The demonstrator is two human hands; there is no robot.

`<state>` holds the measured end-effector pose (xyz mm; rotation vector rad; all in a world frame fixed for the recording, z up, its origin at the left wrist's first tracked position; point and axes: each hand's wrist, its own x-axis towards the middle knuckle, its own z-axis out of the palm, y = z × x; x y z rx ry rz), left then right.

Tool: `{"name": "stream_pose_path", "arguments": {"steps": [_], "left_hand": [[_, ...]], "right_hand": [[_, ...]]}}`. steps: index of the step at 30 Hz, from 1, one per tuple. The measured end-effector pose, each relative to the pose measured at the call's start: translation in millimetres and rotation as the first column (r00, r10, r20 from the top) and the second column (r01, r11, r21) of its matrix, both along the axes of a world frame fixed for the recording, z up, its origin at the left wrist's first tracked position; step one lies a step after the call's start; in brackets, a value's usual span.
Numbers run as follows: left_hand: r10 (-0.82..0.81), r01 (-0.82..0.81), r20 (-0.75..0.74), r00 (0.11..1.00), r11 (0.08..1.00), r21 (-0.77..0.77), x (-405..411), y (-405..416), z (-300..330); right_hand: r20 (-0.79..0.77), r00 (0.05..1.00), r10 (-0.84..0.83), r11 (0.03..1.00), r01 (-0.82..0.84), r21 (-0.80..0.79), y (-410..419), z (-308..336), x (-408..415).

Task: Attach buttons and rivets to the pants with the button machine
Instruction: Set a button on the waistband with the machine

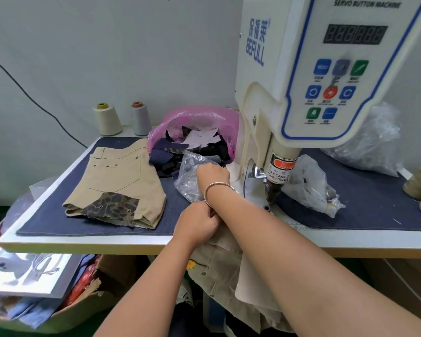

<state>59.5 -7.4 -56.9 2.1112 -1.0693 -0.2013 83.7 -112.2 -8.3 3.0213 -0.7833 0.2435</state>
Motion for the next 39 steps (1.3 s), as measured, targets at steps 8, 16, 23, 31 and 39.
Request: {"name": "stream_pose_path", "arguments": {"steps": [8, 16, 23, 31, 39], "left_hand": [[0.008, -0.011, 0.046, 0.999, 0.998, 0.069, 0, -1, 0], [0.023, -0.024, 0.021, 1.000, 0.997, 0.068, -1, 0, 0], [-0.008, 0.006, 0.016, 1.000, 0.996, 0.086, -1, 0, 1], [-0.041, 0.041, 0.006, 0.999, 0.999, 0.016, -3, 4, 6], [-0.045, 0.045, -0.003, 0.999, 0.999, 0.026, -3, 5, 6]], "right_hand": [[-0.013, 0.997, 0.075, 0.992, -0.076, -0.100, 0, -2, -1], [-0.051, 0.999, 0.018, 0.999, -0.019, -0.033, -1, -3, -1], [0.041, 0.999, 0.029, 0.999, -0.030, 0.021, -3, -1, -9], [0.572, 0.778, -0.259, 0.603, -0.333, 0.725, 23, 29, -70], [0.430, 0.774, -0.465, 0.012, -0.480, 0.877, 37, 28, -202]]}}
